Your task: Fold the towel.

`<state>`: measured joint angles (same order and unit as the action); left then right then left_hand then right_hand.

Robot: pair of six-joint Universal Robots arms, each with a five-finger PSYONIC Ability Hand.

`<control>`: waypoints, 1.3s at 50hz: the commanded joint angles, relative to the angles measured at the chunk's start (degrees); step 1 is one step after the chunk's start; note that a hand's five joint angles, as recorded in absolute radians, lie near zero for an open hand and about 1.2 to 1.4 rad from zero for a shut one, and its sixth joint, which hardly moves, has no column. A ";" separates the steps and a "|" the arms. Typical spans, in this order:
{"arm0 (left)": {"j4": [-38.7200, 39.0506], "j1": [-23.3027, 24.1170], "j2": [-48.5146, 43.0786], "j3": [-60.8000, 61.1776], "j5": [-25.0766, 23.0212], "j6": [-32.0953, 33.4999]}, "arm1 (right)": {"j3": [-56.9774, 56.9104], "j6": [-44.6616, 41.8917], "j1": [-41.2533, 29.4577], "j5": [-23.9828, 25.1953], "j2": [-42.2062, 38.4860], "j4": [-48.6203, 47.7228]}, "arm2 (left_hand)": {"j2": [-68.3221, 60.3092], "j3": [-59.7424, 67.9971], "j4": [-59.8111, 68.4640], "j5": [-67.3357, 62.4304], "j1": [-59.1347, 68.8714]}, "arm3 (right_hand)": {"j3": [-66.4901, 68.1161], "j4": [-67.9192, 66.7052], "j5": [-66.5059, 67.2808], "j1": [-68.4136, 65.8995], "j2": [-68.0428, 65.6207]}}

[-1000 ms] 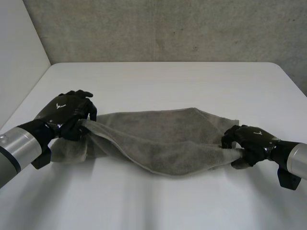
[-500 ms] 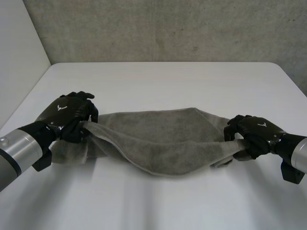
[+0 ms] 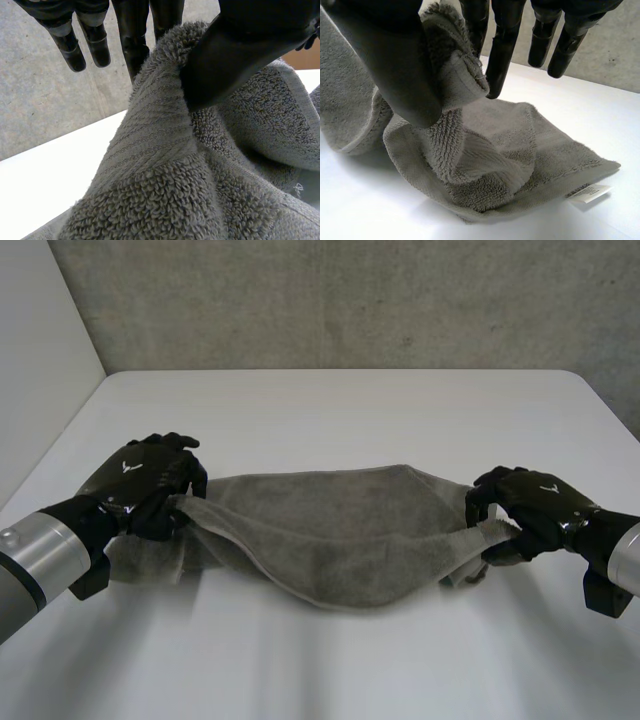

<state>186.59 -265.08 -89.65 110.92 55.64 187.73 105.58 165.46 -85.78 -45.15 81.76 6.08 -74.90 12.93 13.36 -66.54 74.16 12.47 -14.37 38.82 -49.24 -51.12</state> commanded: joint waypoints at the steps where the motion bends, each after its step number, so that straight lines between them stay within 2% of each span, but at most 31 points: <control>1: 0.00 0.00 0.00 0.00 0.00 0.00 | 0.07 2.85 -0.18 -0.82 0.16 -1.24 | -5.10 -2.93 -3.36 -3.46 5.84 | -2.47 4.37 -0.55 0.98 2.85; 14: 0.00 0.79 0.08 0.08 0.00 0.00 | -0.02 9.61 -2.03 -0.73 0.16 -2.21 | -5.10 -2.93 -3.36 -3.46 5.84 | -2.47 4.37 -8.12 8.54 10.42; 33: 0.00 1.40 0.08 0.08 0.09 0.00 | 0.07 16.03 -4.22 -0.55 -1.34 -4.67 | -5.10 -2.93 -3.36 -3.46 5.84 | -2.47 4.37 -3.24 3.67 5.54; 34: 0.00 1.58 0.08 0.08 0.35 0.00 | 0.07 16.82 -4.57 -0.38 -1.51 -5.28 | -5.10 -2.93 -3.36 -3.46 5.84 | -2.47 4.37 -1.08 1.50 3.38; 35: 0.00 1.58 0.08 0.08 0.35 0.00 | 0.15 17.87 -5.01 -0.29 -1.51 -6.24 | -5.10 -2.93 -3.36 -3.46 5.84 | -2.47 4.37 11.27 -10.84 -8.97; 36: 0.00 1.58 0.08 0.08 0.70 0.00 | 0.15 17.88 -5.01 -0.29 -1.51 -6.25 | -5.10 -2.93 -3.36 -3.46 5.84 | -2.47 4.37 11.39 -10.97 -9.09; 37: 0.00 1.58 0.08 0.08 0.79 0.00 | 0.15 19.27 -5.45 -0.12 -1.51 -7.82 | -5.10 -2.93 -3.36 -3.46 5.84 | -2.47 4.37 30.98 -30.56 -28.68; 41: 0.00 1.58 0.08 0.08 0.96 -0.09 | -0.64 23.85 -5.01 0.24 -0.98 -11.26 | -5.10 -2.93 -3.36 -3.46 5.84 | -2.47 4.37 31.18 -30.76 -28.88; 43: 0.00 1.40 0.08 0.08 0.96 -0.09 | -3.61 26.74 -3.44 0.59 3.29 -12.75 | -5.10 -2.93 -3.36 -3.46 5.84 | -2.47 4.37 31.18 -30.76 -28.88; 44: 0.00 1.40 0.08 0.00 1.05 -0.09 | -3.63 26.76 -3.43 0.59 3.32 -12.76 | -5.10 -2.93 -3.36 -3.46 5.84 | -2.47 4.37 31.18 -30.76 -28.88; 46: 0.00 1.32 0.17 0.00 1.05 -0.09 | -8.35 27.37 0.24 2.33 8.66 -10.84 | -5.10 -2.93 -3.36 -3.46 5.84 | -2.47 4.37 31.18 -30.76 -28.88; 49: -0.09 1.23 0.52 0.08 1.14 -0.09 | -8.55 26.84 2.98 4.54 8.60 -9.07 | -5.10 -2.93 -3.36 -3.46 5.84 | -2.47 4.37 31.18 -30.76 -28.88; 51: -0.09 1.32 0.96 0.17 1.14 -0.09 | -7.15 25.01 7.10 9.35 9.21 -7.75 | -5.10 -2.93 -3.36 -3.46 5.84 | -2.47 4.37 31.18 -30.76 -28.88; 55: -0.09 1.49 1.14 0.61 1.05 -0.18 | -4.59 19.64 7.38 10.87 8.42 -8.36 | -5.10 -2.93 -3.36 -3.46 5.84 | -2.47 4.37 31.18 -30.76 -28.88; 57: 0.00 1.58 1.05 0.70 1.05 -0.18 | -3.72 10.02 6.77 8.43 5.89 -6.97 | -5.10 -2.93 -3.36 -3.46 5.84 | -2.47 4.37 31.18 -30.76 -28.88; 58: 0.00 1.75 1.05 0.79 1.05 -0.18 | -3.71 9.97 6.76 8.41 5.87 -6.96 | -5.10 -2.93 -3.36 -3.46 5.84 | -2.47 4.37 31.18 -30.76 -28.88; 60: -0.09 2.02 0.96 0.88 1.05 -0.18 | -4.24 -0.79 5.45 3.95 1.15 -1.28 | -5.10 -2.93 -3.36 -3.46 5.84 | -2.47 4.37 31.18 -30.76 -28.88; 61: 0.00 2.28 0.70 1.05 1.05 -0.18 | -4.24 -0.84 5.44 3.93 1.13 -1.24 | -5.10 -2.93 -3.36 -3.46 5.84 | -2.47 4.37 31.18 -30.76 -28.88; 62: 0.09 2.54 0.53 1.23 0.97 -0.18 | -4.76 -6.85 4.05 1.41 -0.70 2.15 | -5.10 -2.93 -3.36 -3.46 5.84 | -2.47 4.37 25.08 -24.65 -22.78; 63: 0.09 2.55 0.52 1.23 0.96 -0.18 | -4.77 -6.91 4.04 1.38 -0.72 2.18 | -5.10 -2.93 -3.36 -3.46 5.84 | -2.47 4.37 25.02 -24.59 -22.72; 64: 0.09 2.72 0.35 1.23 0.96 -0.18 | -4.86 -13.26 2.56 -1.75 -1.50 5.14 | -5.10 -2.93 -3.36 -3.46 5.84 | -2.47 4.37 3.03 -2.61 -0.73; 65: 0.09 2.72 0.35 1.23 0.96 -0.18 | -4.77 -17.85 1.06 -4.13 -2.29 7.52 | -5.10 -2.93 -3.36 -3.46 5.84 | -2.47 4.37 -4.01 4.44 6.31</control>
<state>186.59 -263.06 -88.77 111.84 56.68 187.56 101.25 169.11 -79.66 -39.22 85.20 3.09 -74.90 12.93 13.36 -66.55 74.16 12.47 -14.37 62.39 -72.10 -71.13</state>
